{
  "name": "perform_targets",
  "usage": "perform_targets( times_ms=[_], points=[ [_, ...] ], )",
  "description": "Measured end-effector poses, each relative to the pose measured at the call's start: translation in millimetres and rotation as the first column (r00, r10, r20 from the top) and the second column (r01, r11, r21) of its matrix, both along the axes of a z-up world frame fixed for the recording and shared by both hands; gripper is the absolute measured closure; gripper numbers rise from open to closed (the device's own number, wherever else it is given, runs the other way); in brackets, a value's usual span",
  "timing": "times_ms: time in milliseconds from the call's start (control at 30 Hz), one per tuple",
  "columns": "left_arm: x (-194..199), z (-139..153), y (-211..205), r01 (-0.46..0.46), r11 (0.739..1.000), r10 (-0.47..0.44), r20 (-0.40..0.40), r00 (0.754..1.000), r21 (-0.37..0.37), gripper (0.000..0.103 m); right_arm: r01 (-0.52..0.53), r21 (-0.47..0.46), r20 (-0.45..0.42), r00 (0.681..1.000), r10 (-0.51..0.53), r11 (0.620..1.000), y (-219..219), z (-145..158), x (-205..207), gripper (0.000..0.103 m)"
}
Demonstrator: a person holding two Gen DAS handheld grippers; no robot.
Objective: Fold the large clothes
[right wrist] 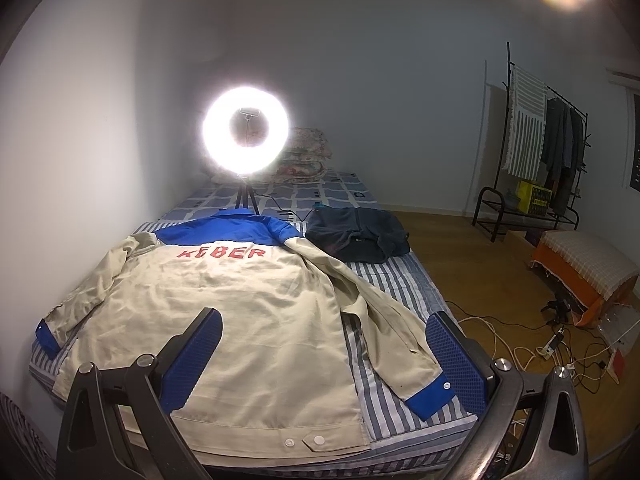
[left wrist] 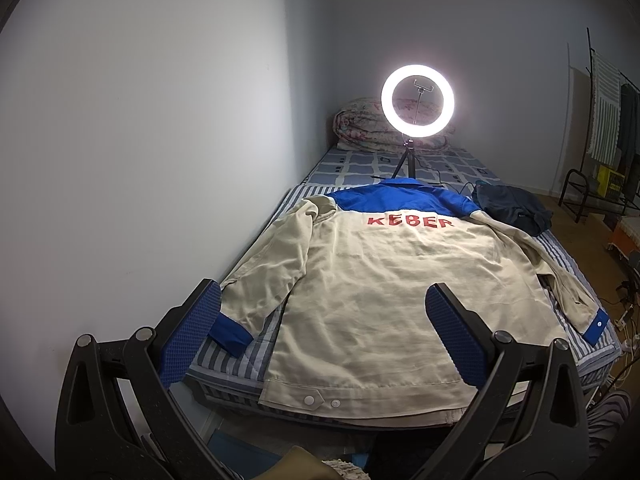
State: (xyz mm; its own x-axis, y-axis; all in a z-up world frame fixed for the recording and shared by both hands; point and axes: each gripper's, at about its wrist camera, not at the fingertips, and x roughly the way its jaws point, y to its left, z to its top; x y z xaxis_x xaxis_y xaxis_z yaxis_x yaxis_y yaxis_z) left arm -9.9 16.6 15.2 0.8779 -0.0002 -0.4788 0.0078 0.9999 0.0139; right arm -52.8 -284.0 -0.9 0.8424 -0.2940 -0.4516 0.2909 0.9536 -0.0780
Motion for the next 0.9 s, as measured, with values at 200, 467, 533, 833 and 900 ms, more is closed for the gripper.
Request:
perform_targets(
  times_ms=[200,467,533,833,900],
  points=[
    [-0.7,1.5,7.2,-0.006,1.000,0.006,-0.002,1.000,0.005,0.000,-0.002,0.000,0.001,1.000,0.002,1.000,-0.1,-0.2,-0.9,0.000],
    [8.1,-10.5,15.7,-0.038,0.999,0.038,-0.019,0.999,0.018,0.000,-0.021,-0.006,0.000,1.000,0.021,1.000,8.4,1.1,7.3,0.000],
    [9.8,-13.3,17.4,-0.049,0.999,0.049,-0.025,0.998,0.021,0.000,-0.033,-0.007,-0.002,0.999,0.033,0.999,11.7,0.6,10.1,0.000],
    [17.0,-24.4,28.3,-0.089,0.995,0.090,-0.036,0.995,0.037,0.000,-0.077,-0.013,-0.004,0.997,0.077,0.997,24.0,-1.1,24.8,0.000],
    [19.0,-26.4,32.6,-0.098,0.994,0.099,-0.037,0.994,0.041,0.000,-0.088,-0.013,-0.005,0.996,0.088,0.996,27.6,-1.4,28.6,0.000]
  ],
)
